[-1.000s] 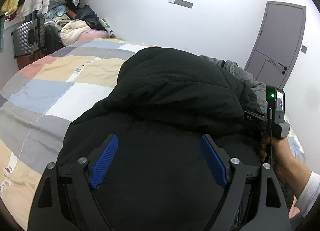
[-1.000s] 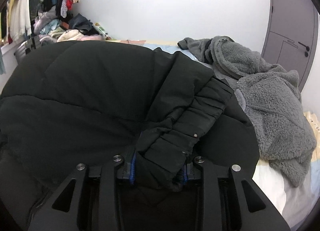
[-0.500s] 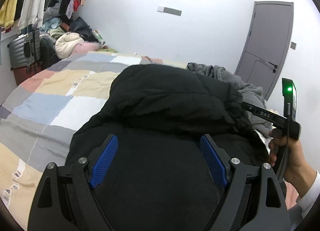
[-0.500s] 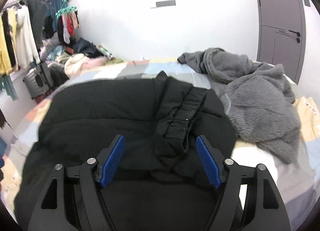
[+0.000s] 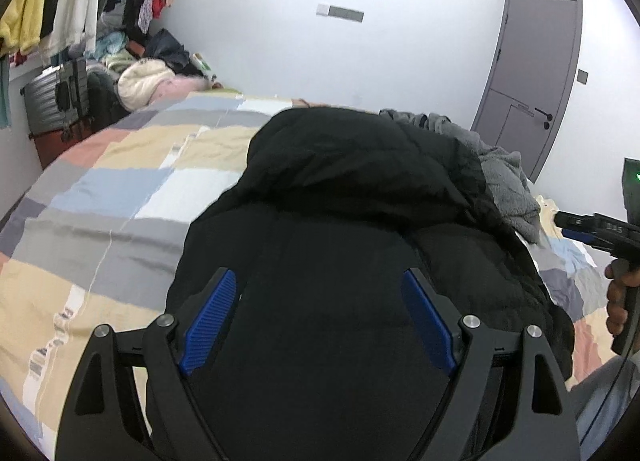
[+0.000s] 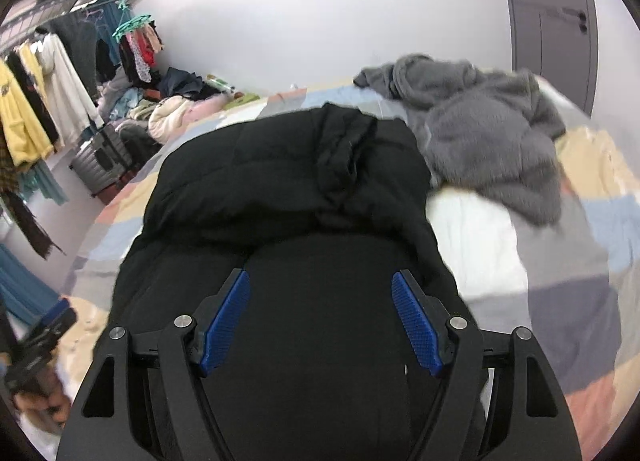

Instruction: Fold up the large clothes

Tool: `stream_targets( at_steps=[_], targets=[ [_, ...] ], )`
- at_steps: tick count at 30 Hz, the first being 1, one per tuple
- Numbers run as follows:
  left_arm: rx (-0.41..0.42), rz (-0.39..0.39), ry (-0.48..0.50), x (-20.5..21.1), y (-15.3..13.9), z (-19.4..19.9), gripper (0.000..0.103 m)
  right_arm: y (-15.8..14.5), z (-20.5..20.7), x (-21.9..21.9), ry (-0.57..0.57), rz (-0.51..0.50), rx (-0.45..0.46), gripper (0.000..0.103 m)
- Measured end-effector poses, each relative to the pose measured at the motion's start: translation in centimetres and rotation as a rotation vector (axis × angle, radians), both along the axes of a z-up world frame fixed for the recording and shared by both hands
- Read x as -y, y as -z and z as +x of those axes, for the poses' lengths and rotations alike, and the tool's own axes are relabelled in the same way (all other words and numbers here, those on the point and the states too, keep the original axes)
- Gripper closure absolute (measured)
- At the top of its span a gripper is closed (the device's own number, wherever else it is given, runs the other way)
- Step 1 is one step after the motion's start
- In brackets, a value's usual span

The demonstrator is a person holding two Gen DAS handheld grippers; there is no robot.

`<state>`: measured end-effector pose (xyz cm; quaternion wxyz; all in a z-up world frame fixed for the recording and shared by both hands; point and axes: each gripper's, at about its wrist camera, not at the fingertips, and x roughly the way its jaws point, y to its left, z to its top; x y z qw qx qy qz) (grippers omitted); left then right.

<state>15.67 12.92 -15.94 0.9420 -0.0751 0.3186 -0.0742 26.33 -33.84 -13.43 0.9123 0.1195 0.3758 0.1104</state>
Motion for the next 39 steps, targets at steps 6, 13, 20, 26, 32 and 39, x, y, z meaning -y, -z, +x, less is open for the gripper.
stream_targets(
  at_steps=[6,13,20,26,32,39],
  targets=[
    [-0.099,-0.015,-0.033,-1.8,1.3,0.0,0.018,1.1,-0.4,1.5,0.026,-0.042,-0.096,0.031],
    [-0.232,-0.124,-0.032,-4.4,2.9,1.1,0.016,4.0,0.6,5.9,0.052,0.098,-0.251,0.03],
    [-0.388,-0.229,-0.026,-6.7,5.0,3.1,0.009,5.6,0.5,10.6,-0.035,0.186,-0.366,0.023],
    [-0.501,-0.352,-0.049,-8.8,7.7,4.0,0.001,9.8,-0.4,13.7,-0.081,0.254,-0.492,0.023],
    [-0.595,-0.439,-0.094,-10.2,10.1,4.7,0.0,14.7,0.2,14.4,-0.163,0.416,-0.615,0.023],
    [-0.653,-0.481,-0.148,-11.4,11.6,4.8,0.001,14.4,1.1,11.6,-0.3,0.474,-0.653,0.021]
  ],
)
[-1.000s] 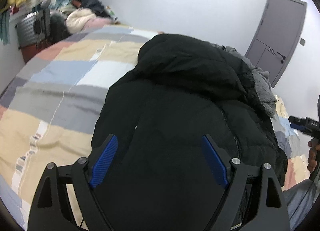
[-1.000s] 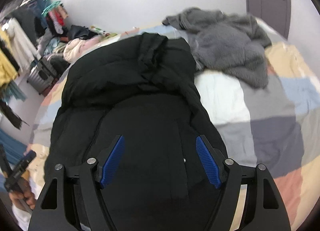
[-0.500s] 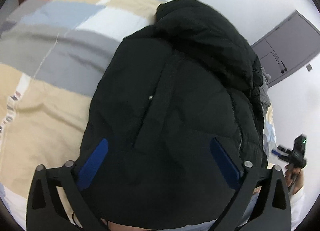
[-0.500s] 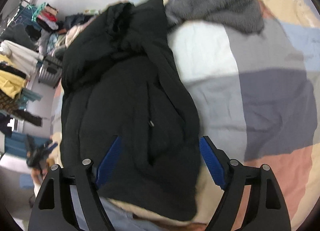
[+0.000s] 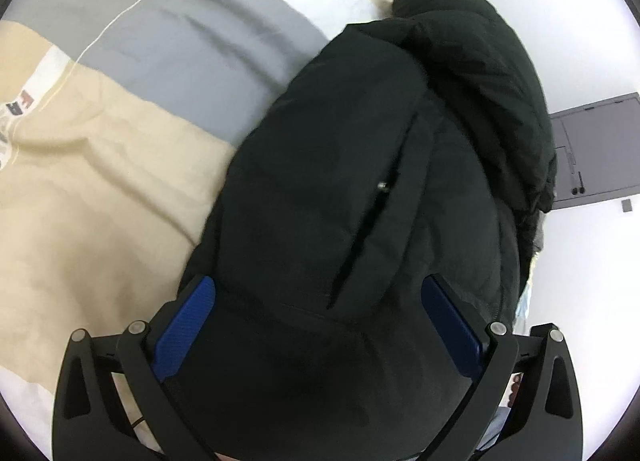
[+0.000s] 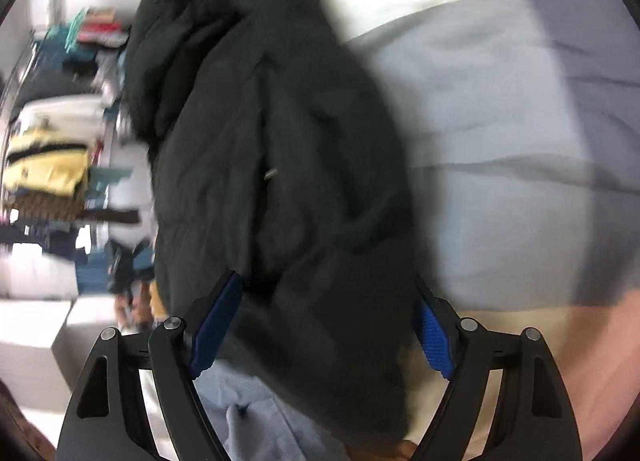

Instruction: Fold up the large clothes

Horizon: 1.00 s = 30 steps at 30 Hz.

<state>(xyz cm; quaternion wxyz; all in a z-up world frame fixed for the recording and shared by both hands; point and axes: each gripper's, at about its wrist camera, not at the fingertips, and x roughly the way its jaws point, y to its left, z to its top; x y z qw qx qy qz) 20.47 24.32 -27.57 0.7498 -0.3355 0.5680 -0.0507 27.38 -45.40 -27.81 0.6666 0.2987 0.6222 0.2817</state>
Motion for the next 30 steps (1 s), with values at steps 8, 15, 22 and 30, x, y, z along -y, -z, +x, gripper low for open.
stream_targets(
  at_steps=[8,15,22,30],
  targets=[
    [-0.068,0.105,-0.043,-0.4,0.7,0.1,0.001,-4.0,-0.4,-1.7,-0.074,0.04,0.094,0.021],
    [-0.142,0.06,-0.094,-2.4,2.7,-0.2,0.001,-2.6,-0.9,-2.2,-0.131,-0.052,0.079,0.021],
    [-0.026,-0.074,0.033,-0.1,1.2,-0.2,0.004,0.5,-1.5,-0.6,-0.113,-0.046,0.003,0.021],
    [0.044,-0.138,0.151,2.0,0.0,-0.6,0.008,0.5,-2.6,0.3,-0.171,0.022,0.036,0.02]
  ],
)
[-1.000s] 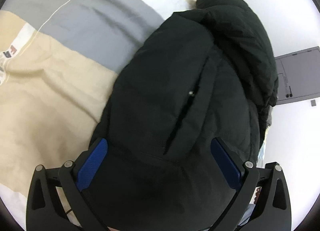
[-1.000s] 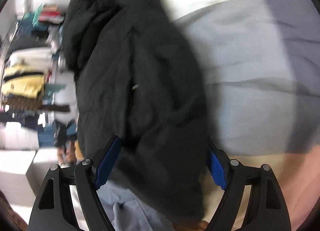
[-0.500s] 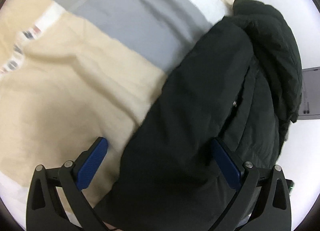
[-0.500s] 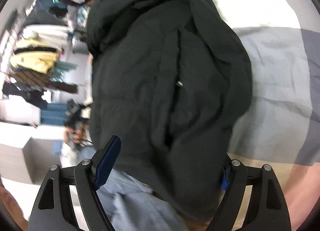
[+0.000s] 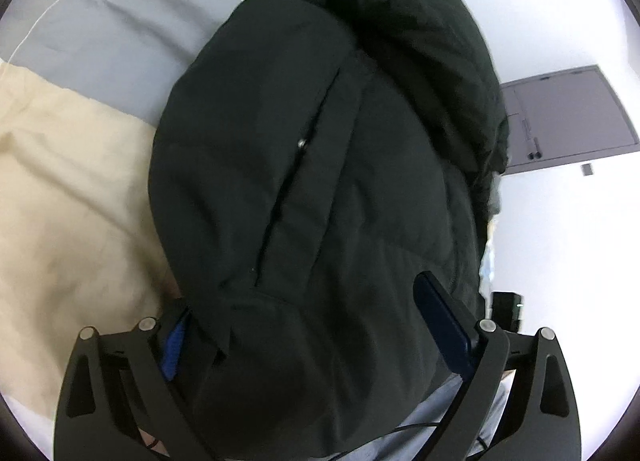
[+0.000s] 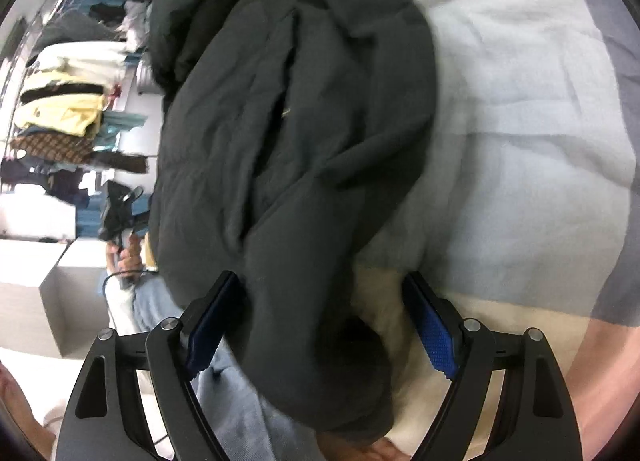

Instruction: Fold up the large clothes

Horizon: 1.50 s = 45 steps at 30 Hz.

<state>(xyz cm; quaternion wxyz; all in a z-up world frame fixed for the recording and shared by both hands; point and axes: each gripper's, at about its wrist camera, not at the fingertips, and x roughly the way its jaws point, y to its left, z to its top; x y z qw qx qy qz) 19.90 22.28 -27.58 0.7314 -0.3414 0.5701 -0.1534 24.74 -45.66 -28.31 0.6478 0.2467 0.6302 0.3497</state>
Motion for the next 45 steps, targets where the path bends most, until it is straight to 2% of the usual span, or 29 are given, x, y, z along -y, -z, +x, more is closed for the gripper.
stream_targets(
  at_steps=[4,7,9,10,11,13,15,20,22,29,39,45],
  targets=[
    [-0.09,0.062,0.008,1.2,1.8,1.8,0.014,-0.2,-0.1,-1.3,-0.068,-0.013,0.019,0.02],
    [-0.103,0.075,0.017,1.6,2.2,2.0,0.014,0.2,0.3,-1.9,-0.089,-0.044,0.01,0.02],
    [-0.093,0.077,0.015,1.6,2.0,1.9,0.022,-0.4,0.5,-2.1,-0.118,-0.06,0.055,0.02],
    [-0.076,0.073,0.001,1.5,1.8,1.9,0.034,-0.8,0.5,-2.4,-0.12,-0.068,0.077,0.022],
    [-0.065,0.063,-0.002,1.6,1.5,1.8,0.043,-1.2,0.7,-2.7,-0.12,-0.063,0.096,0.026],
    [-0.05,0.046,-0.006,1.6,1.1,1.8,0.05,-1.7,0.9,-3.1,-0.124,-0.053,0.121,0.035],
    [-0.045,0.049,-0.003,1.8,0.9,1.8,0.053,-2.1,0.8,-3.4,-0.139,-0.06,0.135,0.041],
    [-0.035,0.06,0.012,2.4,0.7,2.2,0.062,-3.2,0.4,-3.9,-0.128,-0.084,0.167,0.08],
    [-0.031,0.059,0.015,2.3,0.6,2.1,0.067,-4.0,0.0,-4.4,-0.124,-0.096,0.197,0.088],
    [-0.006,0.043,0.012,2.2,0.2,1.6,0.079,-6.1,-0.6,-5.1,-0.07,-0.148,0.243,0.093],
    [-0.003,0.05,0.013,2.3,0.2,1.6,0.081,-6.9,-0.9,-5.3,-0.029,-0.174,0.26,0.095],
    [0.03,0.026,0.009,2.6,-0.9,1.5,0.088,-7.9,-1.1,-5.5,-0.029,-0.156,0.312,0.096]
  ],
)
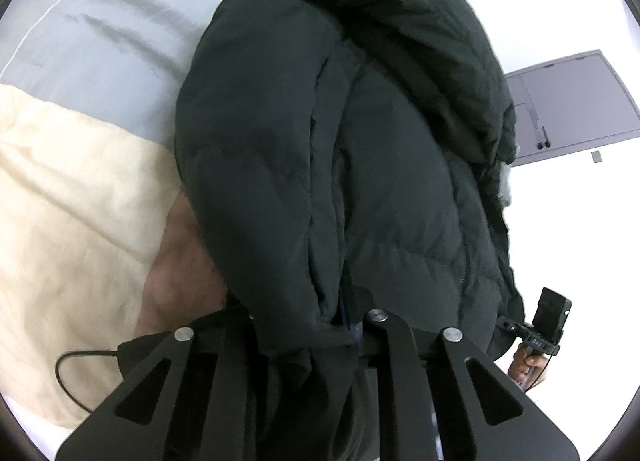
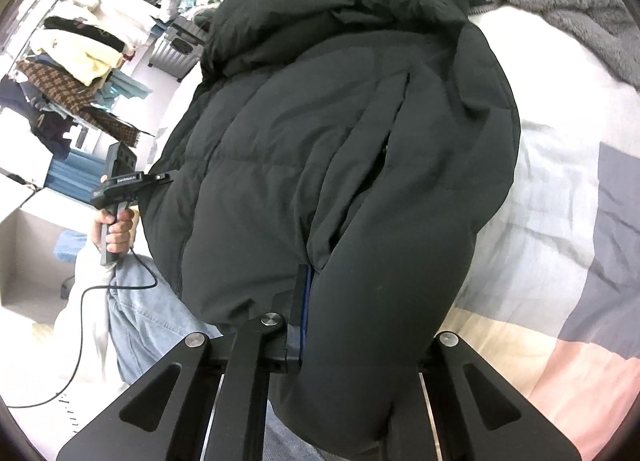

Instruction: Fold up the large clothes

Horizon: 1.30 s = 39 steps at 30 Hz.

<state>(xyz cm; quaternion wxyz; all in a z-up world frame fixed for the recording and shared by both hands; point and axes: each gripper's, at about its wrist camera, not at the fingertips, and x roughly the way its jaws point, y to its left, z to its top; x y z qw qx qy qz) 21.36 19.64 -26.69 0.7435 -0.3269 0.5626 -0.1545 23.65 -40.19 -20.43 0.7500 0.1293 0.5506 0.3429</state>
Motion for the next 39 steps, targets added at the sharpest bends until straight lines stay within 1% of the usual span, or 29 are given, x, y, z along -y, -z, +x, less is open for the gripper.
stream_targets(
  at_steps=[2,3,5,6,10,14,19,23,28,31,35,37,39],
  targets=[
    [0.013,-0.022,-0.007,-0.2,-0.8,-0.2,0.09,-0.7,0.0,0.4,0.017,0.037,0.008,0.096],
    [0.023,-0.035,-0.011,-0.3,-1.4,-0.2,0.09,-1.5,0.0,0.7,0.038,0.077,0.015,0.096],
    [0.054,-0.052,-0.016,-0.3,-2.8,-0.4,0.09,-2.9,-0.1,1.0,0.056,0.106,0.051,0.097],
    [0.07,-0.046,-0.018,-0.3,-3.8,-0.5,0.09,-4.0,-0.3,1.1,0.06,0.118,0.082,0.097],
    [0.108,-0.029,-0.026,-0.2,-6.8,-0.9,0.091,-6.8,-0.8,1.7,0.085,0.167,0.143,0.097],
    [0.144,-0.012,-0.014,0.1,-9.9,-2.1,0.091,-8.8,-2.3,2.5,0.102,0.204,0.187,0.097],
    [0.173,-0.009,-0.013,-0.4,-13.5,-4.9,0.091,-11.2,-5.7,4.2,0.13,0.258,0.229,0.097],
    [0.19,-0.003,-0.025,-0.8,-15.9,-7.4,0.091,-12.4,-8.9,4.9,0.144,0.285,0.256,0.098],
    [0.214,0.053,-0.019,-1.3,-19.0,-11.0,0.091,-13.5,-12.6,5.4,0.185,0.299,0.262,0.098],
    [0.214,0.076,-0.014,-1.5,-20.1,-12.6,0.092,-13.9,-14.3,5.8,0.218,0.306,0.257,0.098],
    [0.206,0.096,0.003,-1.5,-20.9,-14.7,0.096,-14.6,-15.8,6.1,0.249,0.305,0.253,0.098],
    [0.191,0.083,0.004,-1.6,-20.6,-15.2,0.098,-15.0,-15.8,6.0,0.257,0.301,0.255,0.098],
    [0.176,0.087,0.011,-1.5,-20.2,-14.7,0.1,-15.4,-15.1,5.8,0.268,0.292,0.248,0.098]
  ],
)
